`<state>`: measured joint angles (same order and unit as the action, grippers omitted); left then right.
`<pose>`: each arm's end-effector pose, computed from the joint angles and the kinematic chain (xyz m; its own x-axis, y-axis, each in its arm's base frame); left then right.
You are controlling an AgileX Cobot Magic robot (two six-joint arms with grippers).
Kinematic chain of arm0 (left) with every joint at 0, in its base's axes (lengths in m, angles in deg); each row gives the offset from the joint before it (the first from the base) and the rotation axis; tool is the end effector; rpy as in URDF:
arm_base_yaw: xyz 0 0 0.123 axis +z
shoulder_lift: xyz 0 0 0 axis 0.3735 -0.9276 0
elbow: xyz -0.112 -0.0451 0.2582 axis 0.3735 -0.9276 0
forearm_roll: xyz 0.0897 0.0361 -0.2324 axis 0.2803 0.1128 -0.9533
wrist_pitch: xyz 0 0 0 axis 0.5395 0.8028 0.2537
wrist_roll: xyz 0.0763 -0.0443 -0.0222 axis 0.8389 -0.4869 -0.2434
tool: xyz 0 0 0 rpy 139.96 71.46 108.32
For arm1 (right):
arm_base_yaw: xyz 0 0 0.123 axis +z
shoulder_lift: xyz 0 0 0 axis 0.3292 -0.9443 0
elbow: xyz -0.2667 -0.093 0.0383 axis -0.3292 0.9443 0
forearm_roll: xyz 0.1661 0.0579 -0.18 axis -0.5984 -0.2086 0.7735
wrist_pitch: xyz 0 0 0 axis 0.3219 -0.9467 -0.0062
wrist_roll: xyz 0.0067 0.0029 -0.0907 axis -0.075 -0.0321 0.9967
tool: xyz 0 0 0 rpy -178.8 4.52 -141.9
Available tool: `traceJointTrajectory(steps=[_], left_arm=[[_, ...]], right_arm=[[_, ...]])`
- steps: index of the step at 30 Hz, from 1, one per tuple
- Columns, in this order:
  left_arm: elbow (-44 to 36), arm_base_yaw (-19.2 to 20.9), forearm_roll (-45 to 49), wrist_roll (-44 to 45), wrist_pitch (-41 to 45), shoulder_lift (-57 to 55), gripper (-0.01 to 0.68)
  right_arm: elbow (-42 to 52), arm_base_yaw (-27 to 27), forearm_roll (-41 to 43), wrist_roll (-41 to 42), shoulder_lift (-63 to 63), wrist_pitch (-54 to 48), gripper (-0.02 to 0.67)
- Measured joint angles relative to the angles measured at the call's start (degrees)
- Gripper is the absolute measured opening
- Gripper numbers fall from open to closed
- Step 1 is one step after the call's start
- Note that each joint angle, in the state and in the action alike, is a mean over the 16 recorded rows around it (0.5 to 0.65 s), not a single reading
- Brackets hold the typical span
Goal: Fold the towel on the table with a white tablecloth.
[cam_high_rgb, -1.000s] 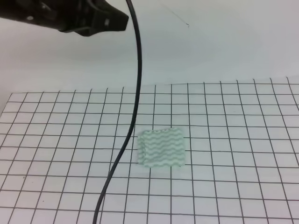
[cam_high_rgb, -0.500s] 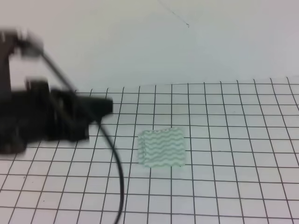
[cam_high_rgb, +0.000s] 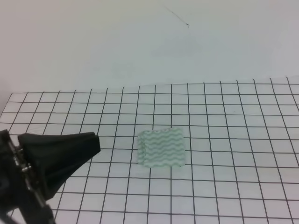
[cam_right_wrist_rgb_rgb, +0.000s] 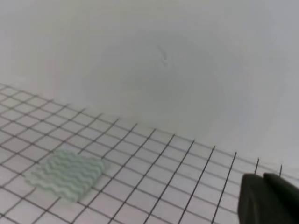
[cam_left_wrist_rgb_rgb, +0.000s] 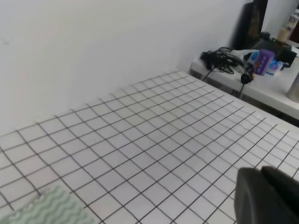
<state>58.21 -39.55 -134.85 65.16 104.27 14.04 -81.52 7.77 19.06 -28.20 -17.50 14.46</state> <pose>0.1186 -0.0959 0.3532 -0.3314 -0.0719 -0.9407 0.7595 0.5712 -0.3112 0.0678 0.0233 0.3143 -0.0380 -0.1845 -0.9821 -0.3637 0.9180 -0.1584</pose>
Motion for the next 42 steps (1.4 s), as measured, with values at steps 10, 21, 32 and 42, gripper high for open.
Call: traceJointTrajectory(steps=[10, 21, 32, 42], left_arm=[[-0.03, 0.02, 0.54, 1.17, 0.57, 1.78, 0.001], [-1.37, 0.1, 5.6, 8.11, -9.59, 2.23, 0.001], [-9.24, 2.21, 30.9, -17.61, -27.33, 11.72, 0.001], [-23.34, 8.84, 61.14, -51.02, -28.09, 29.4, 0.001]], right_arm=[[7.22, 0.0, -0.05, -0.01, 0.3, -2.12, -0.003], [11.68, 0.0, -0.05, -0.01, 0.3, -4.93, -0.003], [12.26, 0.0, -0.05, -0.01, 0.3, -8.9, -0.003], [12.26, 0.0, -0.05, -0.01, 0.3, -9.42, -0.003]])
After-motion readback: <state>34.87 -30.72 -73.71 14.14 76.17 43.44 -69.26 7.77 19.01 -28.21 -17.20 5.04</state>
